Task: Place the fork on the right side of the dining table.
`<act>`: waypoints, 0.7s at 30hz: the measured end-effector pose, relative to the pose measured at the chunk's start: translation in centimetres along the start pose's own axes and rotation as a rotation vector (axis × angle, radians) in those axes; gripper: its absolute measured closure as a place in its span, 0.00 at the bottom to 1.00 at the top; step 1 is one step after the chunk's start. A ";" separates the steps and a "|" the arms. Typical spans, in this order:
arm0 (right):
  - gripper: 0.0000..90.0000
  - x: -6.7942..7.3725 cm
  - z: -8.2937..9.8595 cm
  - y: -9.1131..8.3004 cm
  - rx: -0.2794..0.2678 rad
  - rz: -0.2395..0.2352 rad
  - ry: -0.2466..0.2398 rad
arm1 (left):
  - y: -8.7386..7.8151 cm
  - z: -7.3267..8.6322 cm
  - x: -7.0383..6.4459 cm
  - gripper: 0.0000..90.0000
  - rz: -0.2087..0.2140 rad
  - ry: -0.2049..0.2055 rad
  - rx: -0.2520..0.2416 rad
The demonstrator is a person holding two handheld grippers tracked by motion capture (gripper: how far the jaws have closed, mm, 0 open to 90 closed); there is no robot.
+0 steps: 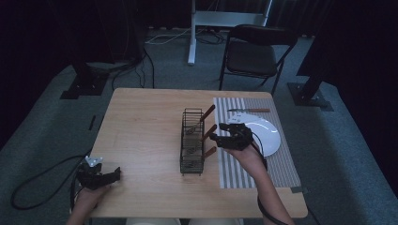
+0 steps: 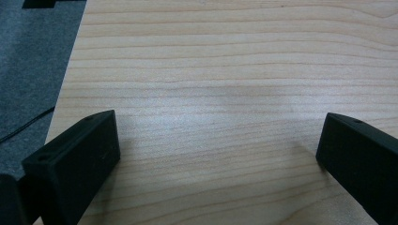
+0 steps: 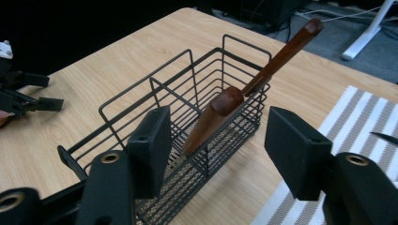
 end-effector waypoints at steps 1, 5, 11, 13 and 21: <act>0.47 0.0 0.0 0.0 0.000 0.000 0.000 | 0.0 0.0 0.0 0.00 -0.001 0.000 -0.001; 0.52 -0.4 0.1 1.0 0.008 -0.027 0.034 | 0.0 0.0 0.0 0.00 -0.001 0.000 -0.001; 0.60 -0.5 0.3 1.9 0.025 -0.038 0.046 | 0.0 0.0 0.0 0.00 -0.001 0.003 0.001; 0.61 -0.5 0.3 2.1 0.029 -0.037 0.046 | 0.0 0.0 0.0 0.00 -0.001 0.003 0.002; 0.70 -0.2 0.5 3.2 0.066 -0.054 0.028 | 0.0 0.0 0.0 0.00 0.000 0.002 0.001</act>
Point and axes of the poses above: each handheld gripper's, and its own axes: y roughly forward along the jaws, z roughly out of its underside, x roughly to its left, the point moved 2 cm from there along y, roughly forward along the jaws, and after that the axes turned 9 degrees about -y, right-handed, at the moved point
